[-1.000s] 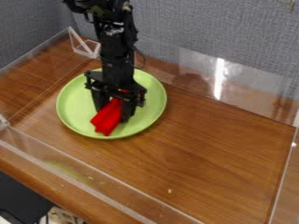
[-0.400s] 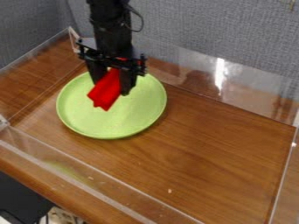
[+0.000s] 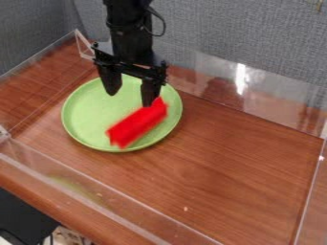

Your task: Put the red object on the green plate

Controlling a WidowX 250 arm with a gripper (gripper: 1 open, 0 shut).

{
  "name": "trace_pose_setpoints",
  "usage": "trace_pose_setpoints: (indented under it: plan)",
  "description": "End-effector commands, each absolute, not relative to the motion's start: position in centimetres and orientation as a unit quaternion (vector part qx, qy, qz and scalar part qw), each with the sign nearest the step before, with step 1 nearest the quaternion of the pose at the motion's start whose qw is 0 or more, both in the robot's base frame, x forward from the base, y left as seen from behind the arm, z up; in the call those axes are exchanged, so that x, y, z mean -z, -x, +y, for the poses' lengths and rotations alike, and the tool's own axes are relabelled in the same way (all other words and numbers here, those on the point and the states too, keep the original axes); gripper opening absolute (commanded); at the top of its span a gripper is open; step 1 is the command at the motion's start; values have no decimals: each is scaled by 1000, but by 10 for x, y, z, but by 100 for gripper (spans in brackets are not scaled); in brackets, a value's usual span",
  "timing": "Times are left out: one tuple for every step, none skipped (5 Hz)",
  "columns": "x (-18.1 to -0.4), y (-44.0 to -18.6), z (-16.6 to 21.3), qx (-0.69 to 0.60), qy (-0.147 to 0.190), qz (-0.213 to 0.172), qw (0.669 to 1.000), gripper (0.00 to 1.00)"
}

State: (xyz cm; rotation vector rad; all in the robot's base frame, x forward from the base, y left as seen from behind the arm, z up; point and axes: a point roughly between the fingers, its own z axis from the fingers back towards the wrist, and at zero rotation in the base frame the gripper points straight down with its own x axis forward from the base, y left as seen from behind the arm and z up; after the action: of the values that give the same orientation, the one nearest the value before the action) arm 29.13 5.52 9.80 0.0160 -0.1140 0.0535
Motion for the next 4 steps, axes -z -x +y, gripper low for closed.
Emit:
trace_pose_setpoints:
  plan:
    - [-96, -295, 60, -30, -16, -61, 998, 100]
    - [-122, -292, 68, -37, -18, -73, 996, 100]
    - [-157, -289, 79, -46, -16, -93, 994, 100]
    - [-185, -282, 85, -60, -25, -105, 992, 100]
